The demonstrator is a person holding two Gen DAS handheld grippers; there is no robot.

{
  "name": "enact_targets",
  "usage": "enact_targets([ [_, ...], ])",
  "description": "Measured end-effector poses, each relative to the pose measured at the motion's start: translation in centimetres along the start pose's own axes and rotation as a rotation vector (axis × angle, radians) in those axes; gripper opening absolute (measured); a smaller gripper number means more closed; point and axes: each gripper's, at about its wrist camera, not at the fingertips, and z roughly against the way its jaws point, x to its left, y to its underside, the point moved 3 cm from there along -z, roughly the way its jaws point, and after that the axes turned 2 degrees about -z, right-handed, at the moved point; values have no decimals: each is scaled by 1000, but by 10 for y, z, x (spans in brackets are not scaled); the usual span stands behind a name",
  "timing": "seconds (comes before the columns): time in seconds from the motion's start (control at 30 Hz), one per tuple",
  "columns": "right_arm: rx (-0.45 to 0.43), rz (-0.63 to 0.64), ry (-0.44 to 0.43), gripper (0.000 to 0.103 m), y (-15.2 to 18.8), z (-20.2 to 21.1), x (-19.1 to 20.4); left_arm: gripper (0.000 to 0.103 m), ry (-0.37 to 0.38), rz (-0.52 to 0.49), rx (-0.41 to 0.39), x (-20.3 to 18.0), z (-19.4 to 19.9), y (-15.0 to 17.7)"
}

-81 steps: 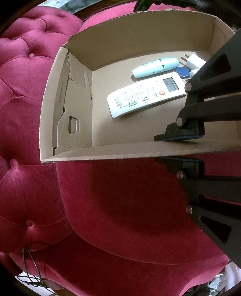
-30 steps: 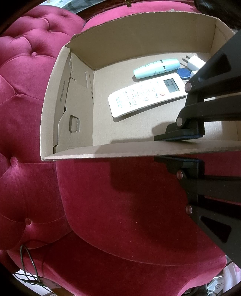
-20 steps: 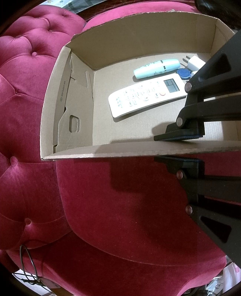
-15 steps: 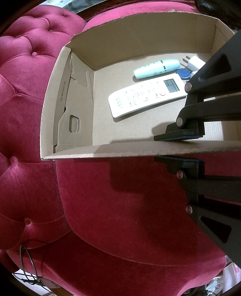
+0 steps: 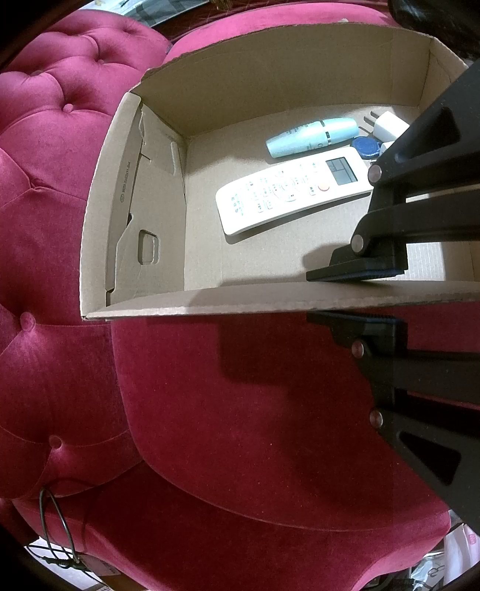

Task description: Organize rigid objects

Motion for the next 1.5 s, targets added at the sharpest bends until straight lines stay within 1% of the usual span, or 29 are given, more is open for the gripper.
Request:
enact_targets([
  [0.3, 47, 28, -33, 7, 12, -28, 28, 15, 3, 3, 0, 0, 0, 0],
  [0.57, 92, 41, -37, 7, 21, -55, 40, 16, 6, 4, 0, 0, 0, 0],
  [1.07, 204, 34, -45, 7, 48, -109, 48, 16, 9, 2, 0, 2, 0, 1],
  [1.5, 276, 19, -41, 7, 64, -132, 47, 16, 9, 3, 0, 3, 0, 1],
])
